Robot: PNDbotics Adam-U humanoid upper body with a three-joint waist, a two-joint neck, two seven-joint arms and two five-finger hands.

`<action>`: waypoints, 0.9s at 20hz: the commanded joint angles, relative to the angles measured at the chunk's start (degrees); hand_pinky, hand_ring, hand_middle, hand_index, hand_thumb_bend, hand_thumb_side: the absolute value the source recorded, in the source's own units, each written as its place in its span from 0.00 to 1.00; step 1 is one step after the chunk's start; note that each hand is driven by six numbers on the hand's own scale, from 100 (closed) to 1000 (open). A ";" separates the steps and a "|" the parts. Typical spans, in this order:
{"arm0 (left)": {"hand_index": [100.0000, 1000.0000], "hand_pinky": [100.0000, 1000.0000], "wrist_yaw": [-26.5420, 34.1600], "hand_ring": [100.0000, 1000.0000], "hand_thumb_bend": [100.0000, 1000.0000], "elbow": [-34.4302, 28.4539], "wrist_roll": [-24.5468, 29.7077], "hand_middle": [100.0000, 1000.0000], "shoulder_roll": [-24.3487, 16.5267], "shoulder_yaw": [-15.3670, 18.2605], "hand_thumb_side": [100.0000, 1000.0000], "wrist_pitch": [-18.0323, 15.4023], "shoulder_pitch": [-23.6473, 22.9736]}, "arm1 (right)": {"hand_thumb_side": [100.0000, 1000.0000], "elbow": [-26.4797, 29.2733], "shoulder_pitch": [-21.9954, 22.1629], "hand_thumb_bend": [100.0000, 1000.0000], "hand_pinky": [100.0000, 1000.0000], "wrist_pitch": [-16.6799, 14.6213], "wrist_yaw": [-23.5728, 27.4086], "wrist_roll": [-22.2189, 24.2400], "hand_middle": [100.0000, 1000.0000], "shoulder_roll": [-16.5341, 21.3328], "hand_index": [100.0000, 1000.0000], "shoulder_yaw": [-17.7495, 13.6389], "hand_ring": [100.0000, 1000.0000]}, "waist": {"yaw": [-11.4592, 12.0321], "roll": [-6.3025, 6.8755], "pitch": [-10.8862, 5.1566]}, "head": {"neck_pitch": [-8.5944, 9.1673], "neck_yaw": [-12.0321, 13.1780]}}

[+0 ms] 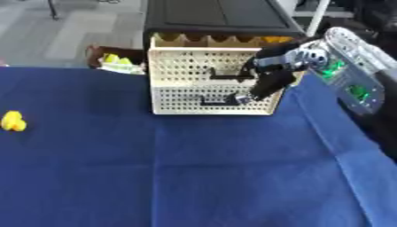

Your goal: Pick up objects from table and place into drawer.

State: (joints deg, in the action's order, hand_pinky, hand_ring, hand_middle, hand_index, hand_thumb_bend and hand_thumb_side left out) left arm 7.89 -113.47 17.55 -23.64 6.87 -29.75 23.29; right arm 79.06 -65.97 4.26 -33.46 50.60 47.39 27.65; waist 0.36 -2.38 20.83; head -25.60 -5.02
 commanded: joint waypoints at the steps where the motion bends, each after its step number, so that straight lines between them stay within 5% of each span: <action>1: 0.67 0.37 0.39 0.58 0.00 -1.13 -0.02 0.56 -0.92 0.60 0.50 0.13 0.79 | 0.88 1.78 -0.52 0.35 0.28 0.31 0.77 0.06 0.11 2.64 0.88 -0.42 0.10 | -0.19 0.07 -1.61 | 0.20 -0.02; 18: 0.67 0.36 0.71 0.58 0.00 -1.13 0.24 0.56 -1.10 0.66 0.50 0.51 0.83 | 0.87 8.07 2.96 0.36 0.27 1.50 2.88 0.67 0.11 6.23 0.88 -0.34 0.11 | -0.58 -0.07 -1.71 | 0.21 -0.10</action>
State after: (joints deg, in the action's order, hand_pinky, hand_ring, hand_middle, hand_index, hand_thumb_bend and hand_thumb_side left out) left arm 8.11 -113.47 17.81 -23.64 6.88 -29.44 23.29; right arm 85.93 -62.37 5.50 -31.07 51.28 51.03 27.95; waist -0.04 -2.57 20.67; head -25.60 -5.09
